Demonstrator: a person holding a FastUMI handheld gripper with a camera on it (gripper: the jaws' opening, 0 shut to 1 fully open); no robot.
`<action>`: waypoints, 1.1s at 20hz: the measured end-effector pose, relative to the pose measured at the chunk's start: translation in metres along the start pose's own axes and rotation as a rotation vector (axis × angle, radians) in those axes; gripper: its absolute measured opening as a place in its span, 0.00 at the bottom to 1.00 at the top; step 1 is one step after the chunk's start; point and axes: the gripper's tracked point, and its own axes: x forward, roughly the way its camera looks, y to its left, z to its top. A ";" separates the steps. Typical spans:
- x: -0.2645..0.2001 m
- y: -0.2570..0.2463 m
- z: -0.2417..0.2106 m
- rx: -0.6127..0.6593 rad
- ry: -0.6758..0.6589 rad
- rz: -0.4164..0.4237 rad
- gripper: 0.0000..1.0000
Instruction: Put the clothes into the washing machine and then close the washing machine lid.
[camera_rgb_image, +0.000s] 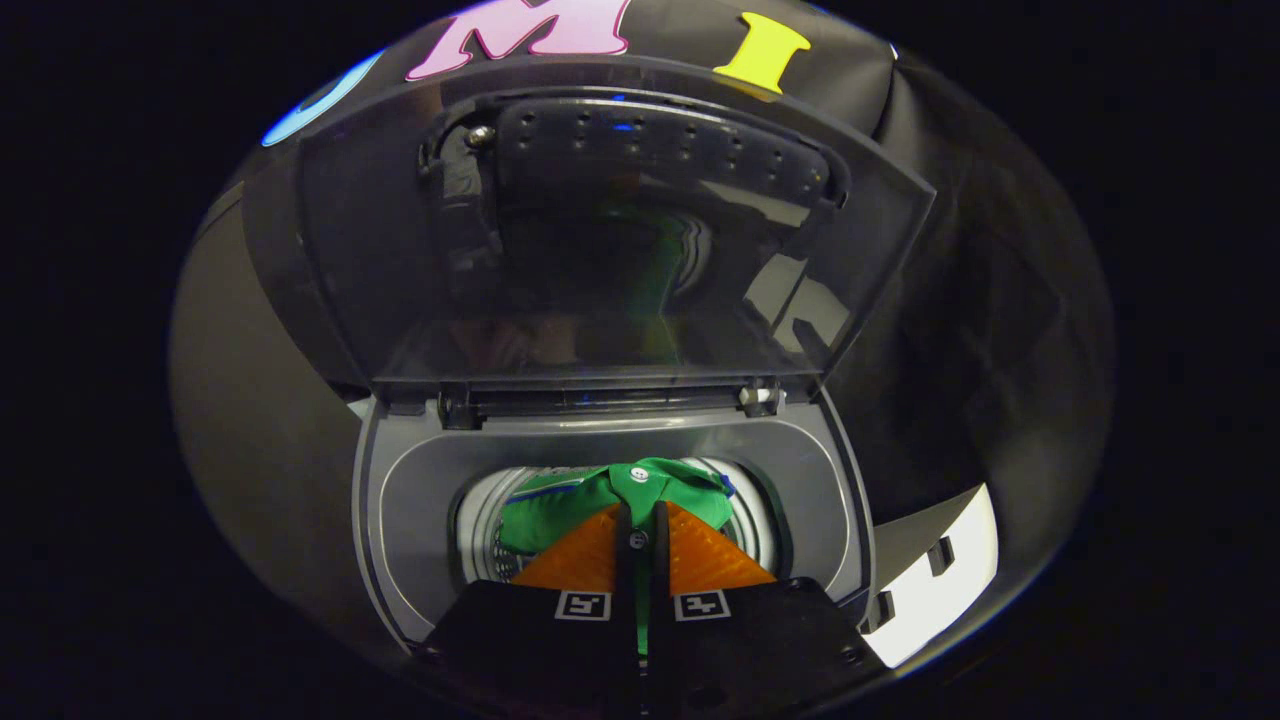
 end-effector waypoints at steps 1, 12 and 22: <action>0.003 0.000 -0.003 -0.004 0.007 0.000 0.08; 0.033 0.005 -0.033 -0.023 0.084 0.007 0.08; 0.057 0.009 -0.065 -0.025 0.169 0.065 0.99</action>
